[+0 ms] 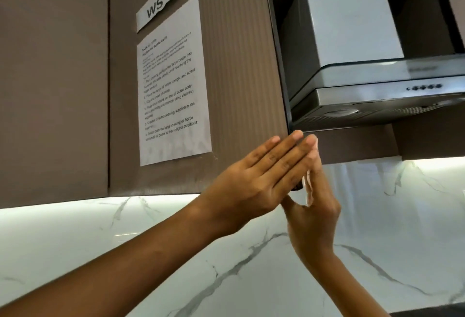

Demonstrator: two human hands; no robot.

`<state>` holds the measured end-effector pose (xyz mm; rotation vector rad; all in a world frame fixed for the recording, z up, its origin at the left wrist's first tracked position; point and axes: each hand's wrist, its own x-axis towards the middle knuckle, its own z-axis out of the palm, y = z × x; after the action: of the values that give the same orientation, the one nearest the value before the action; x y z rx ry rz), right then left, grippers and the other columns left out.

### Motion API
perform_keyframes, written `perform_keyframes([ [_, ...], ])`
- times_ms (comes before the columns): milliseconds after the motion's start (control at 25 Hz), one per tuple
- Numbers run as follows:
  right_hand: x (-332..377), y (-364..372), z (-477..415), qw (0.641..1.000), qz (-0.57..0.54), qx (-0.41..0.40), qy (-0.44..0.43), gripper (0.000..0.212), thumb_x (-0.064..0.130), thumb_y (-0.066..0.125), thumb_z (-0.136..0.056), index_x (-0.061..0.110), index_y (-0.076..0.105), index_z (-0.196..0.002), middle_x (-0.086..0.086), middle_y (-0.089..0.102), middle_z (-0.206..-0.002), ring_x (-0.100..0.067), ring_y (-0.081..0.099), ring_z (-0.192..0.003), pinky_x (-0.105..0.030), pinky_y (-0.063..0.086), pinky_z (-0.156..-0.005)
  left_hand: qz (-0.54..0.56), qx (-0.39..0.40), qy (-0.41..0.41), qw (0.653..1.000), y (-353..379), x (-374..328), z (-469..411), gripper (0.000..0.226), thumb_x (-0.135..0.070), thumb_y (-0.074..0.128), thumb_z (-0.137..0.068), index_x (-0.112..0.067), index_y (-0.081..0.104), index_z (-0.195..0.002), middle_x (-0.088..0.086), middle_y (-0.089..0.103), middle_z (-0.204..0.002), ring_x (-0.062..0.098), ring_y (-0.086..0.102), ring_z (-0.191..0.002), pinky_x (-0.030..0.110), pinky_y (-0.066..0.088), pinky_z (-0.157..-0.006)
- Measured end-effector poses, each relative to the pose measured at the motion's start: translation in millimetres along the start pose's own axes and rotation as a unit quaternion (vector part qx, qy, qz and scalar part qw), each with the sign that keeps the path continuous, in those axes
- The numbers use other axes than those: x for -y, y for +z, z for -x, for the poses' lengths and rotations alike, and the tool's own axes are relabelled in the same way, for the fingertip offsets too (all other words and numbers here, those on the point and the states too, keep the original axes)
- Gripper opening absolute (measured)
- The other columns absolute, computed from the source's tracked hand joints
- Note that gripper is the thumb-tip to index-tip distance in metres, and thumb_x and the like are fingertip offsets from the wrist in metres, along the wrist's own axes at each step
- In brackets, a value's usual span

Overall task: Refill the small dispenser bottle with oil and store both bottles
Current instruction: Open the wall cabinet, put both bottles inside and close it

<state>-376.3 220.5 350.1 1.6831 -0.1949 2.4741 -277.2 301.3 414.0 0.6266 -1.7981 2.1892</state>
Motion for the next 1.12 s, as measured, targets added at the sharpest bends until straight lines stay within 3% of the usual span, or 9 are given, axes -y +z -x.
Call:
perform_keyframes([
  [120,18.5,6.6,-7.6,0.993,-0.106,-0.008,0.059,0.066,0.048,0.042,-0.091,0.001,0.033,-0.136,-0.016,0.045,-0.137,0.004,0.045,-0.123,-0.011,0.042,-0.096,0.002,0.029,0.024,0.999,-17.0,13.3,-0.5,0.043,-0.006,0.038,-0.093,-0.002,0.032,-0.135,0.015,0.022,-0.15,0.034,0.01,-0.14,0.042,0.005,-0.117],
  [240,41.9,24.8,1.8,0.976,-0.192,0.068,0.073,0.064,0.05,0.036,-0.094,0.0,0.044,-0.133,-0.024,0.053,-0.13,-0.029,0.056,-0.117,-0.037,0.05,-0.092,0.011,0.019,0.04,0.999,-42.2,27.4,8.4,0.029,-0.014,0.05,-0.092,-0.006,0.041,-0.118,0.016,0.039,-0.138,0.036,0.025,-0.134,0.044,0.012,-0.116],
  [320,60.5,41.9,15.1,0.96,-0.234,0.134,0.072,0.057,0.053,0.031,-0.095,0.008,0.046,-0.126,-0.023,0.058,-0.122,-0.036,0.058,-0.109,-0.049,0.052,-0.086,0.018,-0.006,0.041,0.999,-64.8,39.6,18.6,0.021,-0.017,0.05,-0.092,-0.007,0.043,-0.109,0.017,0.053,-0.129,0.036,0.036,-0.127,0.045,0.021,-0.113],
  [480,102.8,94.0,31.7,0.887,-0.405,0.212,0.071,0.025,0.02,0.031,-0.098,0.007,0.047,-0.112,-0.002,0.058,-0.106,-0.006,0.054,-0.098,-0.025,0.045,-0.081,-0.008,-0.015,0.049,0.999,-107.7,62.1,41.4,0.019,-0.018,0.056,-0.089,-0.008,0.046,-0.101,0.011,0.052,-0.114,0.034,0.045,-0.12,0.045,0.028,-0.111],
  [560,125.8,111.5,31.4,0.835,-0.482,0.246,0.104,0.037,0.034,0.039,-0.093,0.004,0.049,-0.111,-0.014,0.057,-0.107,-0.007,0.053,-0.1,-0.03,0.044,-0.085,-0.037,-0.005,0.068,0.997,-128.9,77.1,55.3,0.024,-0.021,0.062,-0.084,-0.008,0.046,-0.097,0.01,0.051,-0.106,0.031,0.049,-0.115,0.042,0.029,-0.11],
  [640,147.2,118.4,30.1,0.83,-0.492,0.248,0.085,0.065,0.056,0.033,-0.091,0.002,0.049,-0.123,-0.018,0.056,-0.124,-0.019,0.055,-0.116,-0.04,0.047,-0.094,-0.049,0.012,0.082,0.995,-155.2,91.8,68.1,0.028,-0.025,0.066,-0.081,-0.008,0.047,-0.091,0.01,0.052,-0.099,0.03,0.053,-0.11,0.04,0.031,-0.109],
  [720,171.7,127.6,33.5,0.827,-0.507,0.241,0.019,0.079,0.065,0.018,-0.09,0.008,0.022,-0.145,-0.013,0.029,-0.151,-0.027,0.031,-0.138,-0.049,0.036,-0.107,-0.076,0.063,0.087,0.991,-186.7,105.1,81.5,0.029,-0.029,0.066,-0.082,-0.007,0.048,-0.092,0.011,0.052,-0.098,0.031,0.053,-0.107,0.04,0.033,-0.108],
  [840,207.9,151.6,41.6,0.835,-0.508,0.209,-0.033,0.072,0.07,0.013,-0.087,0.034,-0.008,-0.146,0.011,-0.006,-0.156,-0.018,0.003,-0.145,-0.052,0.02,-0.114,-0.146,0.206,0.111,0.961,-234.6,119.7,97.0,0.028,-0.025,0.064,-0.086,-0.003,0.054,-0.101,0.016,0.058,-0.108,0.032,0.053,-0.109,0.041,0.035,-0.109],
  [1120,270.7,201.4,65.8,0.877,-0.446,0.175,-0.041,0.072,0.065,0.01,-0.09,0.02,0.003,-0.145,-0.002,0.005,-0.156,-0.019,0.001,-0.145,-0.038,0.003,-0.118,-0.231,0.461,0.19,0.835,-301.2,139.4,115.7,0.026,-0.006,0.059,-0.087,0.001,0.064,-0.112,0.018,0.065,-0.112,0.031,0.062,-0.105,0.049,0.046,-0.091],
])
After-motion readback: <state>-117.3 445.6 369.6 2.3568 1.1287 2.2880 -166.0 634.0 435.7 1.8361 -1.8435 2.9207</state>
